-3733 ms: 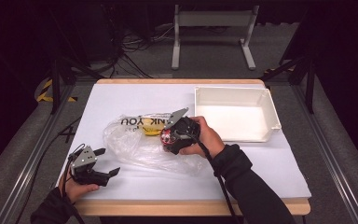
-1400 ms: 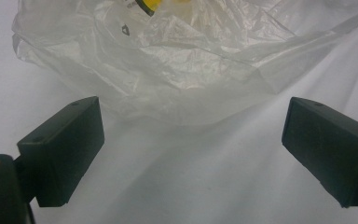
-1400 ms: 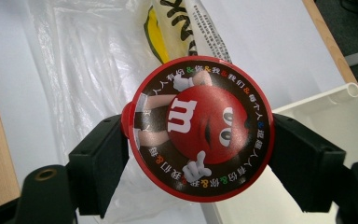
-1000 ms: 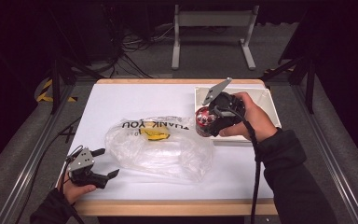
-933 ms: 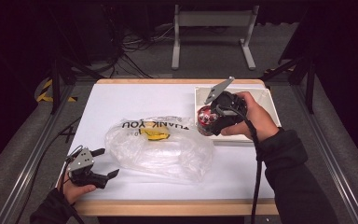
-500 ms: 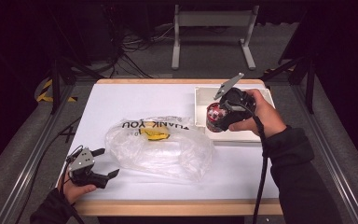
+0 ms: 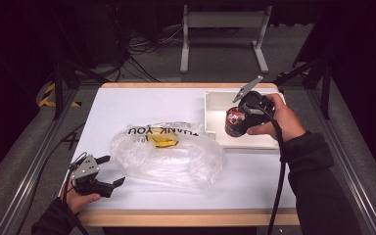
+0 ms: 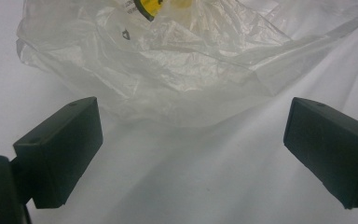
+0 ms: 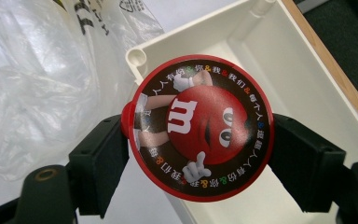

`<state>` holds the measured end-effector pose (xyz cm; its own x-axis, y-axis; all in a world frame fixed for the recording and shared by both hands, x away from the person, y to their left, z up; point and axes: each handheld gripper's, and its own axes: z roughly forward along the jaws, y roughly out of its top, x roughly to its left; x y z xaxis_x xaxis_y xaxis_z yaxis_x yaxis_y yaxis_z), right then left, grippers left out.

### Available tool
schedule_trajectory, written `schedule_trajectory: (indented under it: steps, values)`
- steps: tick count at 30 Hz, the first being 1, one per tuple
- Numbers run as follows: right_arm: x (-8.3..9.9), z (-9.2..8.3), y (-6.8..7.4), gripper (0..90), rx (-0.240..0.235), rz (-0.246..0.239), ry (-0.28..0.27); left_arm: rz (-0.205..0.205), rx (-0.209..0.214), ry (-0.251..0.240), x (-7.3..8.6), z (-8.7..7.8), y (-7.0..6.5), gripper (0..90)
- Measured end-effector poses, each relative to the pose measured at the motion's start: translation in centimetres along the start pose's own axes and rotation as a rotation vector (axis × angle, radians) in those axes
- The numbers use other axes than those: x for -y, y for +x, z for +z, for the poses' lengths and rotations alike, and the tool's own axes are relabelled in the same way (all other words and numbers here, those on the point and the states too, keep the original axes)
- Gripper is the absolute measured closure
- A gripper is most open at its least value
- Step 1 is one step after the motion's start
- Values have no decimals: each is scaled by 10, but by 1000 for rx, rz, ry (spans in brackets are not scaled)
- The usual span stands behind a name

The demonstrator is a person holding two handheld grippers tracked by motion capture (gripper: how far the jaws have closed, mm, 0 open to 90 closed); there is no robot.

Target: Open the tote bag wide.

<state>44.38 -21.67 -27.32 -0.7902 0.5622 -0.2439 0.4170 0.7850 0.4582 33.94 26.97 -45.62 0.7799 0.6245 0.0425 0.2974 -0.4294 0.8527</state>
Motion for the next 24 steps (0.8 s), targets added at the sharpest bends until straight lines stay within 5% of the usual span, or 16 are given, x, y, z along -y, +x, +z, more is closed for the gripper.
schedule_trajectory:
  steps: [24]
  values:
    - [20,40,-28,230,22,79,86,12,7,-6,0,0,-1,52]
